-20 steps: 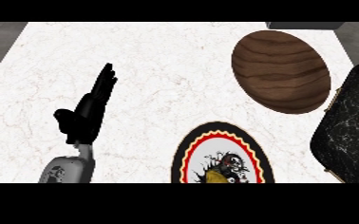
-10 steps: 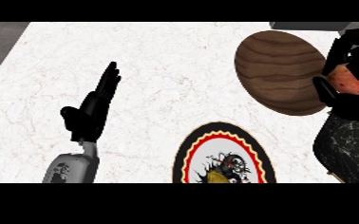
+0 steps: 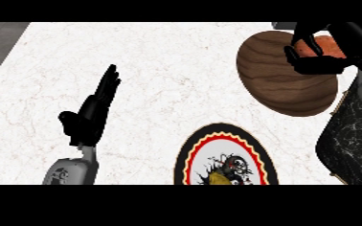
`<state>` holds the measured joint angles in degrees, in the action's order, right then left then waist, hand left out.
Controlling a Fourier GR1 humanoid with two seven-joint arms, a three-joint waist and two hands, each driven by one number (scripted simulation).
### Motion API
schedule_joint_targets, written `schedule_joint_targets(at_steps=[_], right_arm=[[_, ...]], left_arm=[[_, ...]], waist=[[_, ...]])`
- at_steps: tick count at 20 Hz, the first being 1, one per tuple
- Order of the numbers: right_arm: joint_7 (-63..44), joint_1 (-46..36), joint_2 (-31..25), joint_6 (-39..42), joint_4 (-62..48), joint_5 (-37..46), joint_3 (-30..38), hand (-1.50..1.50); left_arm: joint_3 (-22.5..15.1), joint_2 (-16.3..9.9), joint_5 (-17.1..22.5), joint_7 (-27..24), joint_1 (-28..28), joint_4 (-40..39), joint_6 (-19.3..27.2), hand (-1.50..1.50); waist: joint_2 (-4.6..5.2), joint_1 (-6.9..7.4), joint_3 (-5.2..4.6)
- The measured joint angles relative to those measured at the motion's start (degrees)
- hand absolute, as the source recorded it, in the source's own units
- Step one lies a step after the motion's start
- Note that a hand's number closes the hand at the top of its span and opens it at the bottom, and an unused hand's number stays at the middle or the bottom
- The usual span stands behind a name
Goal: Pick the sweet potato from the plate and place it in the bowl
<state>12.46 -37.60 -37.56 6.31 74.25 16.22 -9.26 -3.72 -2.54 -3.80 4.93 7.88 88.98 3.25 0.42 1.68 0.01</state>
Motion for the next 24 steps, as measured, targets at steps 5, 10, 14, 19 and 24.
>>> schedule_joint_targets(at_steps=[5, 10, 14, 19, 24], right_arm=[[8.39, -4.34, 3.28, -2.26, -15.70, 5.58, -0.31, 1.50], [13.20, -7.45, 4.87, 2.35, -28.69, 5.85, 0.25, -1.50], [19.67, -9.75, 5.66, 7.24, -37.01, 5.72, 0.51, -1.50], [27.08, -12.27, 6.88, 11.22, -43.63, 2.93, 3.96, -1.50], [30.53, -15.33, 6.81, 12.82, -48.23, -1.23, 9.56, -1.50]], left_arm=[[0.07, 0.73, -0.62, 0.18, 1.87, -1.55, 0.74, 0.00], [0.68, 0.18, 0.09, -0.14, 1.89, -1.57, -0.14, 0.00], [0.78, 0.16, 0.36, 0.22, 2.17, -1.32, -0.42, 0.00], [0.97, -0.29, 0.68, -0.38, 0.46, -0.43, -1.02, 0.00], [1.19, 0.00, 0.32, -0.14, 1.33, -0.85, -0.42, 0.00]], waist=[[0.07, -0.14, 0.01], [0.17, 0.15, 0.03], [0.26, 0.30, 0.06], [0.16, 0.15, 0.07], [0.11, -0.12, 0.06]])
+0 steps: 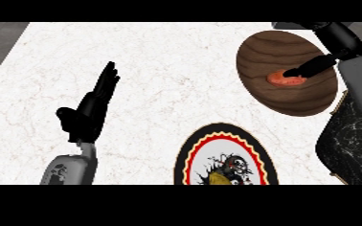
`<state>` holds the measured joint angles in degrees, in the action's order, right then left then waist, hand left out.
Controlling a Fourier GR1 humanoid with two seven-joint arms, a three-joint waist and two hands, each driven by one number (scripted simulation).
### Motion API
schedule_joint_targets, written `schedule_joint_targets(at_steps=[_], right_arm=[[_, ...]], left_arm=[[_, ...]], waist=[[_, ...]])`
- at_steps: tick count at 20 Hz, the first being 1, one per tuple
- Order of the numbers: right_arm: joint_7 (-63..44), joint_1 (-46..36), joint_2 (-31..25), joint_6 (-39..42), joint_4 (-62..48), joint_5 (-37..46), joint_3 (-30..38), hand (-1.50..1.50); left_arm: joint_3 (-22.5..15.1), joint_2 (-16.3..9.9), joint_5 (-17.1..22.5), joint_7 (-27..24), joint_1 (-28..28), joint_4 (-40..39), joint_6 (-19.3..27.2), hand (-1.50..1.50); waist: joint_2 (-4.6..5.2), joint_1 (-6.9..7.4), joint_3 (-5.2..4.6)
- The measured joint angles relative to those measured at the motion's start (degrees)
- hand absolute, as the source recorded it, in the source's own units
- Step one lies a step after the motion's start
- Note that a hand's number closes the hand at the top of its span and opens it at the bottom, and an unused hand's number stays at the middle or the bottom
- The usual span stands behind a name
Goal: Pick the sweet potato from the plate and place it in the bowl
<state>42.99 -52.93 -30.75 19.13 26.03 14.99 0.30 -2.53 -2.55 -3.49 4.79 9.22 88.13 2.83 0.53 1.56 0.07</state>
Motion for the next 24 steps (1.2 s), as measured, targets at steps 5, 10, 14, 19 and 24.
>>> schedule_joint_targets(at_steps=[5, 10, 14, 19, 24], right_arm=[[-2.32, -2.46, -2.33, 4.32, -4.19, -3.89, 4.46, -1.50], [-5.64, -3.83, -6.67, 10.09, -8.24, -6.82, 7.45, -1.50], [-7.63, -3.57, -9.94, 14.07, -9.84, -8.45, 8.71, -1.50], [-8.57, -1.35, -12.78, 17.76, -9.29, -9.78, 8.92, -1.50], [-8.05, 1.48, -13.89, 18.67, -7.31, -10.26, 8.13, -1.50]], left_arm=[[0.53, 0.09, -0.23, 0.36, 1.77, -1.27, 0.38, 0.00], [-0.29, 0.50, -0.59, 0.85, 0.88, -0.34, 0.41, 0.00], [-0.75, 0.95, -0.93, 0.12, 0.79, -0.47, 0.55, 0.00], [-0.63, 0.72, -0.69, -0.25, 0.34, -0.31, 0.13, 0.00], [-0.33, 0.54, -0.39, -0.87, -0.05, -0.31, -0.16, 0.00]], waist=[[-0.07, -0.37, -0.03], [0.05, 0.03, 0.01], [0.20, 0.18, 0.04], [0.33, 0.28, 0.11], [0.42, 0.34, 0.16]])
